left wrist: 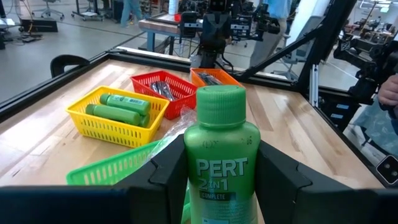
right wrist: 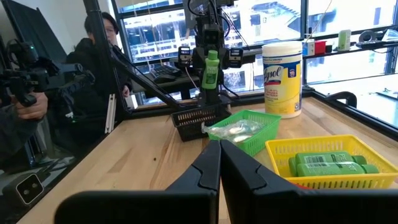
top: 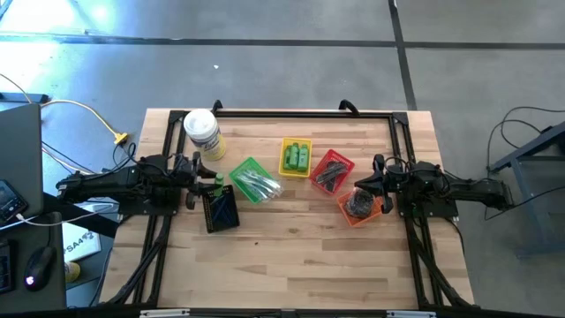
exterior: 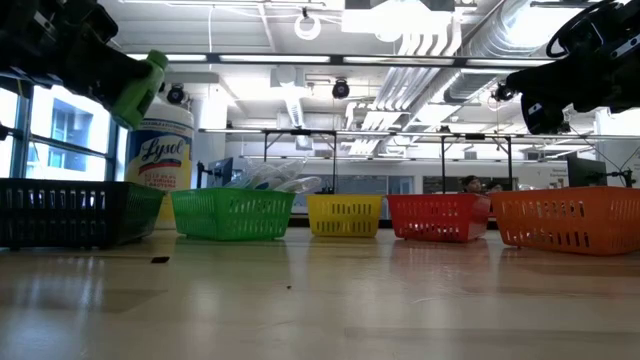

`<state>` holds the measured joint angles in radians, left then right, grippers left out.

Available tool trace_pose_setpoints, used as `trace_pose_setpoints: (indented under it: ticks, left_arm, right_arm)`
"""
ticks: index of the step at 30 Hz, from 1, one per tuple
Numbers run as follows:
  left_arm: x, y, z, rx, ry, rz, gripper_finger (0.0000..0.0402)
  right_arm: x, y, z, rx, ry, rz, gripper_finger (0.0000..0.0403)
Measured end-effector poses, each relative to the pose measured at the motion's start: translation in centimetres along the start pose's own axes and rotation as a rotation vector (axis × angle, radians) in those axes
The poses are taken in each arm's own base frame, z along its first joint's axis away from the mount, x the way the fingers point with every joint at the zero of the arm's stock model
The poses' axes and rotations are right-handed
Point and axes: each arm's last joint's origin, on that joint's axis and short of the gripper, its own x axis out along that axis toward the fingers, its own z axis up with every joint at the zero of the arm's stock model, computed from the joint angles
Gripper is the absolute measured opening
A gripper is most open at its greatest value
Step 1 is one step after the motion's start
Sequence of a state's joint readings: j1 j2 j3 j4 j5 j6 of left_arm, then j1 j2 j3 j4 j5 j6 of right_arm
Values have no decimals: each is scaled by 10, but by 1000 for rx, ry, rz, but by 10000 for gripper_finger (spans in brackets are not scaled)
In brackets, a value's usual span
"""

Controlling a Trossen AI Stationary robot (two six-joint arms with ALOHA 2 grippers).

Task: Pick & Place Travel size toiletries

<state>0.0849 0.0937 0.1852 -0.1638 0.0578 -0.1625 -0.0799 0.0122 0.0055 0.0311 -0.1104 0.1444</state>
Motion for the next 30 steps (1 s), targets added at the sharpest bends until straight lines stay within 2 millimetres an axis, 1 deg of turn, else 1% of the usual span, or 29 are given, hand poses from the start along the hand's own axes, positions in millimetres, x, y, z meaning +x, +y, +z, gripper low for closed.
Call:
trace_pose_setpoints:
  ticks: [18, 30]
  left_arm:
    - [0, 1, -2, -2, 24, 11, 141]
    - [0, 1, -1, -48, 10, 38, 141]
  right_arm:
    - [0, 0, 0, -1, 0, 0, 2]
    - [1, 0, -1, 11, 16, -4, 2]
